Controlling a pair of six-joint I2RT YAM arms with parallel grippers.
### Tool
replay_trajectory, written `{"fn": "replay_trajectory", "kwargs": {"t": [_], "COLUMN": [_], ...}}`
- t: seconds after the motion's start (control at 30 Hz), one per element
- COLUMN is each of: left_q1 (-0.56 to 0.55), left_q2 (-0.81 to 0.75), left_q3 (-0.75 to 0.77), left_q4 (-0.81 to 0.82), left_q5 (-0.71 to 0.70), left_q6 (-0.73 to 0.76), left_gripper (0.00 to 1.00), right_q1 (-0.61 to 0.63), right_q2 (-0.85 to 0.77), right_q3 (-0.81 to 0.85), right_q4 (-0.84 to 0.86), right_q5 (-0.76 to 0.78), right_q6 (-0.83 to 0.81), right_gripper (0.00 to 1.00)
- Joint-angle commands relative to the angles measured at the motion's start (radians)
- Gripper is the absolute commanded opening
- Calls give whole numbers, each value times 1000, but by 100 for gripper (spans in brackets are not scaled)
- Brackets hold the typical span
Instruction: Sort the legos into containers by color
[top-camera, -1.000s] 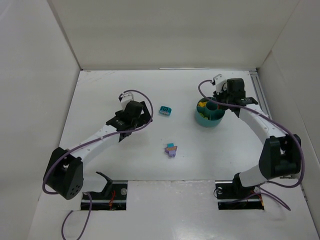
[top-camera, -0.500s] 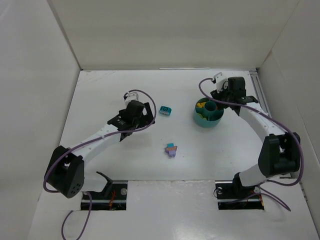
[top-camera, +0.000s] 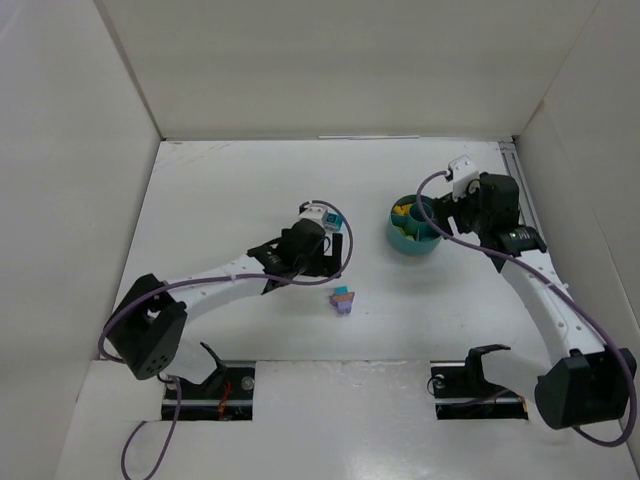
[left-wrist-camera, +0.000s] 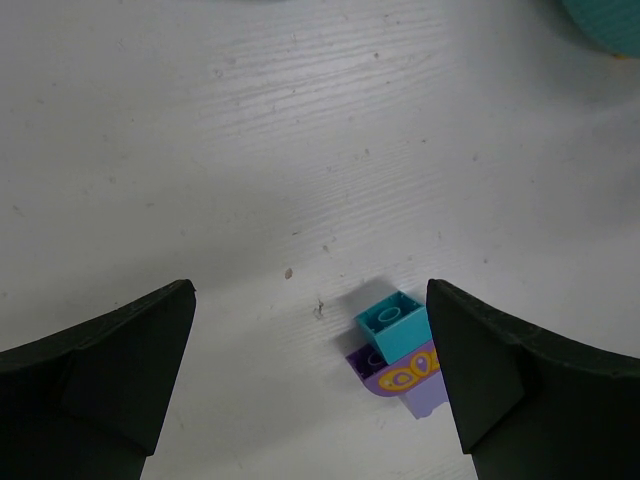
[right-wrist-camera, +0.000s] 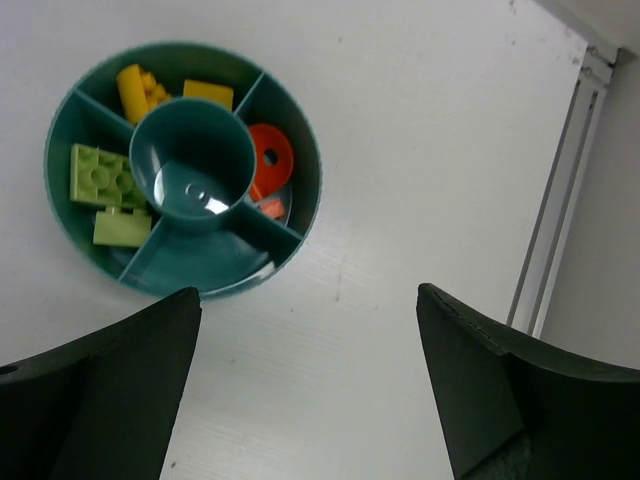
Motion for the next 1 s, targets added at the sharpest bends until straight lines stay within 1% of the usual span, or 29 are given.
{"fn": "replay_trajectory", "kwargs": {"t": [0.0, 0.1, 0.2, 0.37, 0.43, 0.47, 0.53, 0.57, 0.67, 0.77, 0.83, 0.87, 0.97], "left_q1": [-11, -25, -68, -102, -131, -142, -160, -172, -182, -182, -192, -203, -212], "left_q2": [18, 29, 41, 107, 129, 153, 178, 190, 221, 244, 244, 244, 244], "left_q3": [44, 53, 53, 73, 92, 104, 138, 138, 161, 161, 161, 152, 152], "left_q4": [-12, -12, -3, -12, -35, -62, -92, -105, -130, -130, -130, -141, -141], "left_q5": [-40, -40, -49, -69, -118, -132, -155, -169, -180, -180, -180, -180, -180], "left_q6": [-51, -99, -134, -203, -225, -235, -268, -283, -323, -349, -358, -367, -395], "left_gripper": [100, 99, 97, 94, 92, 88, 86, 83, 69, 60, 59, 54, 54], "right_q1": [22, 22, 31, 31, 31, 31, 31, 40, 40, 40, 50, 50, 50], "right_q2": [-56, -103, -131, -153, -153, -153, -162, -162, -162, -171, -171, -171, -171], "right_q3": [-46, -76, -101, -121, -121, -121, -130, -130, -130, -139, -139, -139, -139], "right_q4": [-36, -45, -45, -45, -45, -45, -45, -45, -45, -45, -45, -45, -45], "right_q5": [11, 34, 43, 53, 72, 73, 73, 73, 82, 91, 91, 91, 91], "right_q6": [4, 4, 4, 15, 24, 24, 24, 24, 24, 24, 33, 33, 33], "right_gripper": [93, 93, 93, 92, 92, 92, 92, 92, 92, 92, 92, 92, 92]}}
